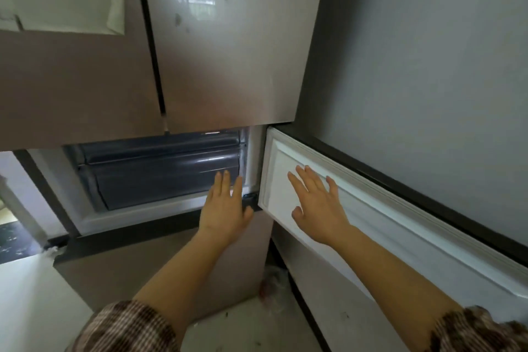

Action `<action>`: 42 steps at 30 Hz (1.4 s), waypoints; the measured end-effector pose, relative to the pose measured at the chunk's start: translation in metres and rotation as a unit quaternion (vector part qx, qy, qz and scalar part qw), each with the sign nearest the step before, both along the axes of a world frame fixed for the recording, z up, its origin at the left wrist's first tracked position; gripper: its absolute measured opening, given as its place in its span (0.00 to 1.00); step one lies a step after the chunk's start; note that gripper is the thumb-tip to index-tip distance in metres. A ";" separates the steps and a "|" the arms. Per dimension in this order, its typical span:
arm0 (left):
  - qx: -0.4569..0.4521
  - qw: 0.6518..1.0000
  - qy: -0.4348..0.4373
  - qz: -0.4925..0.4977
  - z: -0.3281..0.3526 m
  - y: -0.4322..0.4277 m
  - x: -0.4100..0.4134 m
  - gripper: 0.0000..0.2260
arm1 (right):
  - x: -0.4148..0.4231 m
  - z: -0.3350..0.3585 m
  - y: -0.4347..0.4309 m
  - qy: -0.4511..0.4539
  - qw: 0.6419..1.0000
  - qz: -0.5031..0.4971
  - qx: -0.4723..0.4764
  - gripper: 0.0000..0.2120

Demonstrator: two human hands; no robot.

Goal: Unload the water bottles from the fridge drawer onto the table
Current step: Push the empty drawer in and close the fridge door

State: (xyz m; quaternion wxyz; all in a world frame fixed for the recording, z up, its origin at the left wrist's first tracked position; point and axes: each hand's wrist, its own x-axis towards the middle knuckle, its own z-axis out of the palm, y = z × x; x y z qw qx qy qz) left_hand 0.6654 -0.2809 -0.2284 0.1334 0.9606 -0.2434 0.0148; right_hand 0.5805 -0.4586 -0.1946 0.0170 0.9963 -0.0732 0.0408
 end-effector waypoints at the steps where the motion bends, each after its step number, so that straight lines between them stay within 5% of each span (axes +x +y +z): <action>1: -0.007 1.000 0.001 -0.013 0.002 -0.015 -0.022 0.33 | -0.020 0.006 -0.013 -0.009 1.000 -0.003 -0.003 0.34; 10: -0.035 0.994 -0.014 -0.102 0.039 -0.158 -0.178 0.31 | -0.180 0.052 -0.133 -0.069 0.996 -0.057 0.005 0.30; 20: -0.025 0.985 -0.009 -0.172 0.043 -0.227 -0.240 0.27 | -0.256 0.051 -0.191 -0.004 0.991 -0.090 0.095 0.26; 26: -0.138 0.975 0.045 -0.170 0.034 -0.209 -0.247 0.28 | -0.256 0.082 -0.183 0.037 0.984 -0.088 0.153 0.19; 31: -0.211 0.969 0.009 -0.125 0.038 -0.163 -0.259 0.22 | -0.259 0.097 -0.165 0.056 0.965 -0.030 0.255 0.15; 38: -0.243 0.967 0.042 -0.060 0.048 -0.072 -0.255 0.16 | -0.246 0.078 -0.089 0.079 0.914 0.098 0.385 0.25; 42: -0.325 0.930 0.171 -0.003 0.055 -0.023 -0.244 0.21 | -0.215 0.065 -0.033 0.036 0.952 0.178 0.248 0.31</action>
